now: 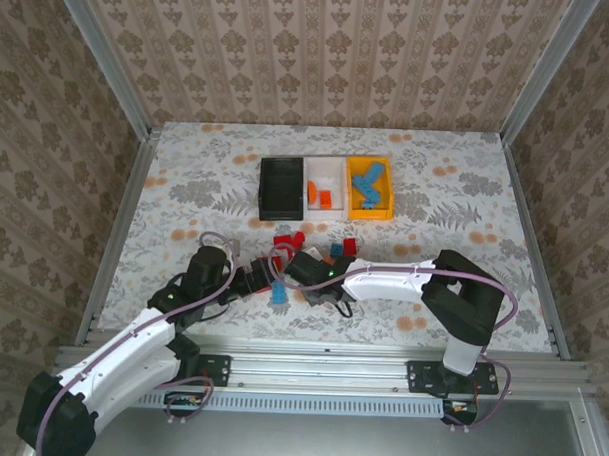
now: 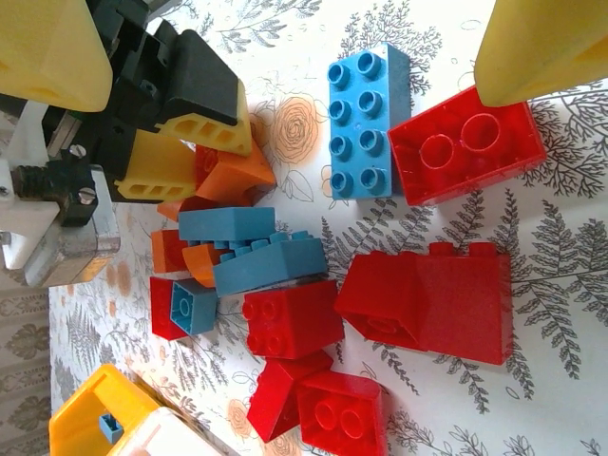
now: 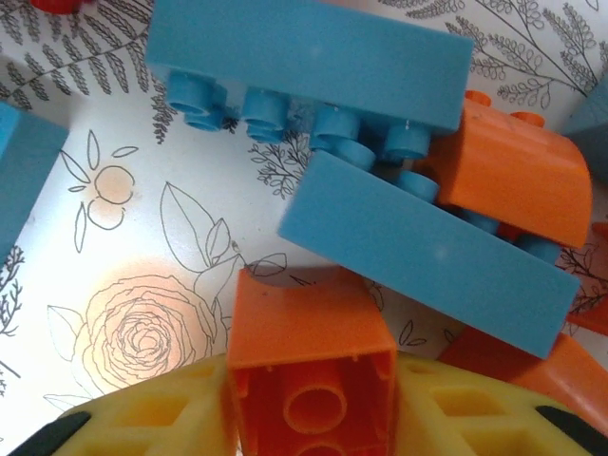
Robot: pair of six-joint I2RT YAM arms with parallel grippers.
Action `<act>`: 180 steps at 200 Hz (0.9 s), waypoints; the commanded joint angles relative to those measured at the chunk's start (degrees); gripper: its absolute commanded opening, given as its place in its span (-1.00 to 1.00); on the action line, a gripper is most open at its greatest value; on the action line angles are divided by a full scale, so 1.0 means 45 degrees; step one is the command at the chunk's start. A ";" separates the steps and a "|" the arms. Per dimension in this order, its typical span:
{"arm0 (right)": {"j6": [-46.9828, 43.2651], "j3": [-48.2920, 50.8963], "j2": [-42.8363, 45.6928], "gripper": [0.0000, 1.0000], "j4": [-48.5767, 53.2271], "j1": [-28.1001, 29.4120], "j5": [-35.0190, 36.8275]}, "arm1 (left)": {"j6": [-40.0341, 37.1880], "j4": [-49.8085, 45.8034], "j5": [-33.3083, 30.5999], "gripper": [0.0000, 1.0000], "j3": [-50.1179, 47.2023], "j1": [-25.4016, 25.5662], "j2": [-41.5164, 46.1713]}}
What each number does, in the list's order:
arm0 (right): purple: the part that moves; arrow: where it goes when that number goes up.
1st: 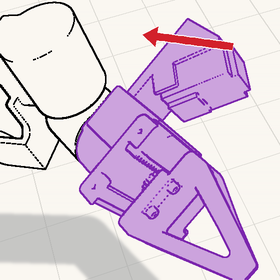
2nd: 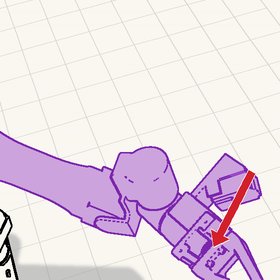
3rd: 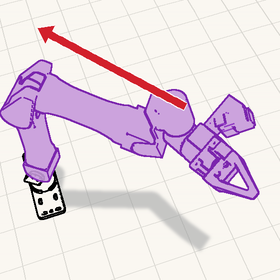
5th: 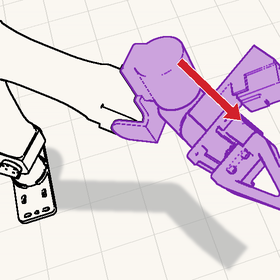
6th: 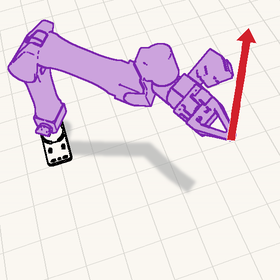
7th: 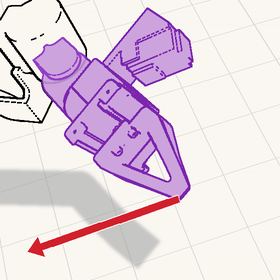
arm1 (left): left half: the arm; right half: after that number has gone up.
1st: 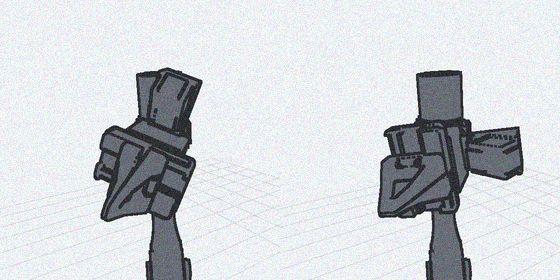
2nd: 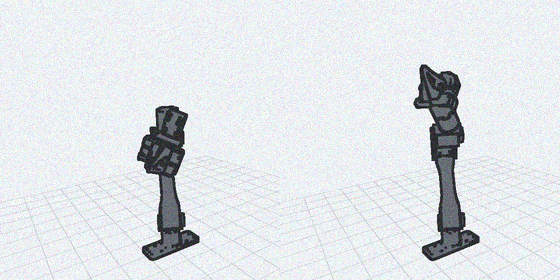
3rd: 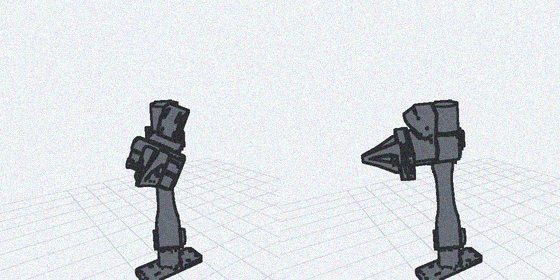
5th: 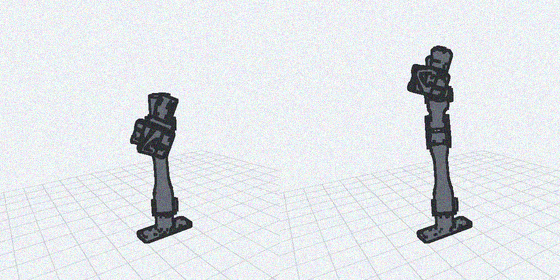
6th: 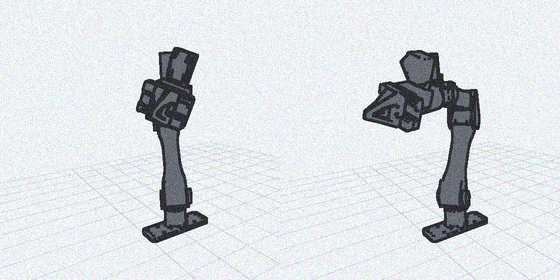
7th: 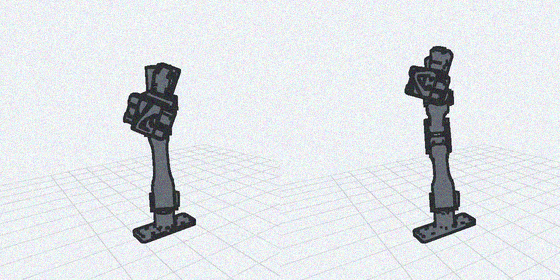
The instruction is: Sort the legos into containers by color
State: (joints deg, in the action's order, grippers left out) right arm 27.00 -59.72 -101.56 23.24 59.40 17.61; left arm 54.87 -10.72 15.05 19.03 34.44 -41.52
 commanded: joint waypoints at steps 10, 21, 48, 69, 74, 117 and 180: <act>-0.0015 -0.0237 0.0281 -0.28 -0.0056 -0.0040 0.0093 | -0.0387 -0.0481 -0.0392 1.00 0.0295 0.0043 0.0065; 0.0070 -0.0203 0.0676 -0.30 0.0193 -0.0049 0.0070 | -0.0558 -0.0794 -0.0483 1.00 0.0431 0.0006 0.0096; 0.0142 -0.0258 0.1783 -0.30 0.0993 -0.0055 0.0169 | -0.0934 -0.1539 -0.0532 0.99 0.0745 -0.0427 0.0124; -0.0300 -0.0589 0.2795 -0.31 0.1160 -0.0475 0.0377 | -0.1259 -0.2210 -0.0455 1.00 0.0979 -0.1133 0.0049; -0.0457 -0.0753 0.2901 -0.31 0.1163 -0.0750 0.0365 | -0.1320 -0.2362 -0.0439 1.00 0.1038 -0.1312 0.0020; -0.1706 -0.3401 0.1059 -0.30 0.0211 -0.4113 -0.0277 | -0.1576 -0.2894 -0.0161 1.00 0.1347 -0.2490 -0.0165; -0.2539 -0.9455 -0.4631 -0.29 0.1200 -0.5976 -0.1040 | -0.2565 -0.3727 0.0118 0.91 0.1755 -0.2572 -0.1555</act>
State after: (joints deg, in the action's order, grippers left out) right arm 17.87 -95.68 -116.68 25.12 33.61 15.62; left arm 47.13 -24.43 14.17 24.36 23.14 -45.65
